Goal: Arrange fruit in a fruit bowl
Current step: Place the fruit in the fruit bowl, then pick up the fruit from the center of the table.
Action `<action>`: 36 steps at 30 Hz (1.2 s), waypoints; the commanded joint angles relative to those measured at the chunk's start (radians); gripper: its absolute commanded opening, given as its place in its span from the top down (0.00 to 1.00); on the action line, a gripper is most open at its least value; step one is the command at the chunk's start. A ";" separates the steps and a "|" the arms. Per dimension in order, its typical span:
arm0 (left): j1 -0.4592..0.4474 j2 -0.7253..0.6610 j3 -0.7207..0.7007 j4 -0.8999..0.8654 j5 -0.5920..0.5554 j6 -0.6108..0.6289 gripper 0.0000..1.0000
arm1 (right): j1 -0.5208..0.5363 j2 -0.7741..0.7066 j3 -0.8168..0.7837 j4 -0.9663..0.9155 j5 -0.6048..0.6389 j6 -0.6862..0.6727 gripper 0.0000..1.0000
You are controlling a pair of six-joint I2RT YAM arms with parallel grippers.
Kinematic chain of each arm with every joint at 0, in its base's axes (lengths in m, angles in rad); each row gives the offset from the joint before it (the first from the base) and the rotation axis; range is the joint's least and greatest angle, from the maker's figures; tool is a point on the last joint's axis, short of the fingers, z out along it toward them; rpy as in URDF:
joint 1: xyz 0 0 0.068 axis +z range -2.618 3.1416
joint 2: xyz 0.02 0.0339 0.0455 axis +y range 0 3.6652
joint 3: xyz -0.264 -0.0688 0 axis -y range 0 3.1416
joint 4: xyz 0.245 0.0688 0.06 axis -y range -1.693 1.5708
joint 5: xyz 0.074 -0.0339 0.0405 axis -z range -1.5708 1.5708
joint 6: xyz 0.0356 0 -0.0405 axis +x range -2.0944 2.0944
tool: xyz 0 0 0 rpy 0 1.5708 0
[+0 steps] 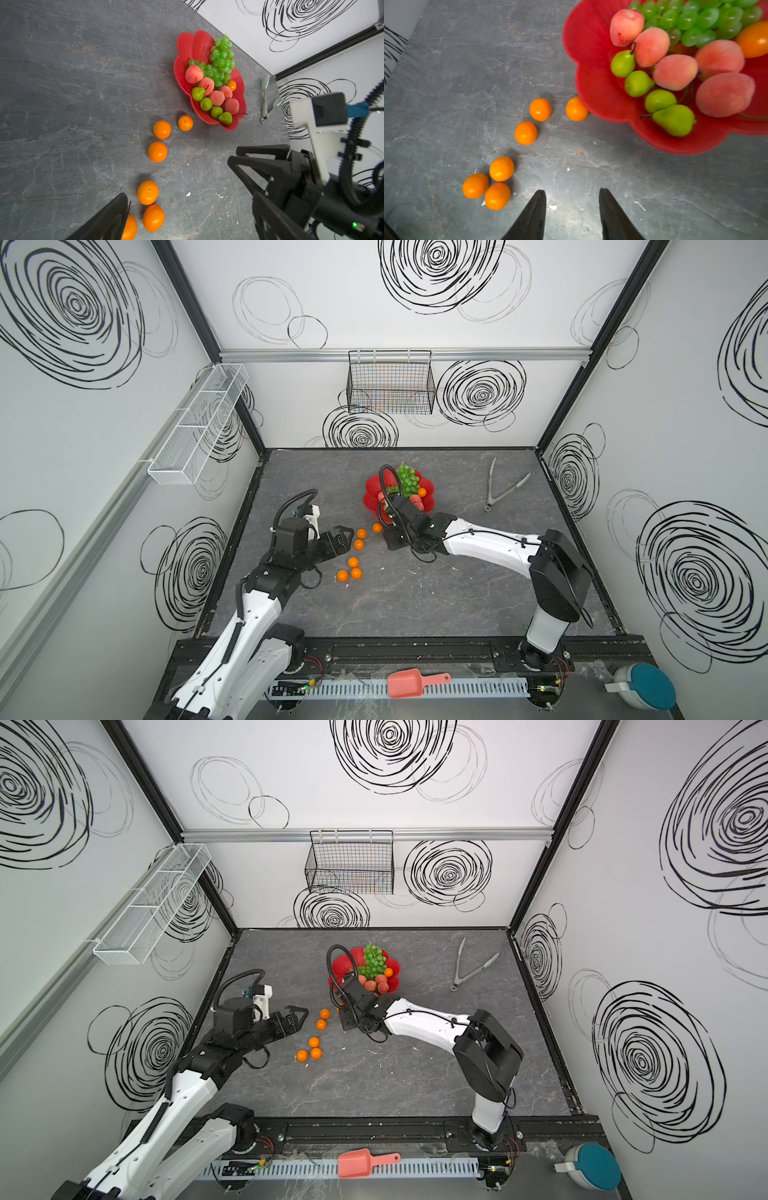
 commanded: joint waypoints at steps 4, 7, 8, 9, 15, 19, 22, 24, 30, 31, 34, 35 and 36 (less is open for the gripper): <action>0.087 0.015 -0.026 0.050 0.102 -0.007 0.04 | 0.015 0.074 0.026 0.049 0.031 0.070 0.54; 0.104 0.033 -0.021 0.069 0.121 -0.003 0.04 | 0.015 0.116 0.061 0.043 0.034 0.070 0.55; 0.105 0.041 -0.017 0.073 0.119 -0.001 0.04 | 0.014 0.132 0.075 0.038 0.036 0.069 0.55; 0.105 0.046 -0.014 0.076 0.118 0.002 0.04 | 0.013 0.146 0.089 0.035 0.040 0.068 0.55; 0.108 0.083 0.014 0.069 0.092 0.030 0.04 | 0.007 0.237 0.161 0.023 0.049 0.062 0.55; 0.115 0.095 0.021 0.073 0.092 0.041 0.04 | 0.000 0.292 0.211 -0.006 0.079 0.064 0.52; 0.120 0.105 0.026 0.076 0.095 0.045 0.04 | -0.011 0.327 0.248 -0.027 0.084 0.064 0.50; 0.123 0.111 0.031 0.077 0.096 0.050 0.04 | -0.017 0.343 0.264 -0.034 0.089 0.060 0.50; 0.129 0.148 0.045 0.105 0.109 0.053 0.04 | -0.034 0.386 0.311 -0.052 0.084 0.049 0.47; 0.129 0.156 0.051 0.109 0.111 0.053 0.04 | -0.038 0.395 0.321 -0.056 0.085 0.047 0.47; 0.129 0.171 0.064 0.118 0.116 0.053 0.04 | -0.048 0.423 0.354 -0.074 0.083 0.045 0.46; 0.129 0.175 0.069 0.119 0.116 0.053 0.04 | -0.051 0.428 0.363 -0.075 0.081 0.045 0.46; 0.129 0.178 0.074 0.121 0.117 0.054 0.04 | -0.054 0.433 0.367 -0.072 0.078 0.043 0.45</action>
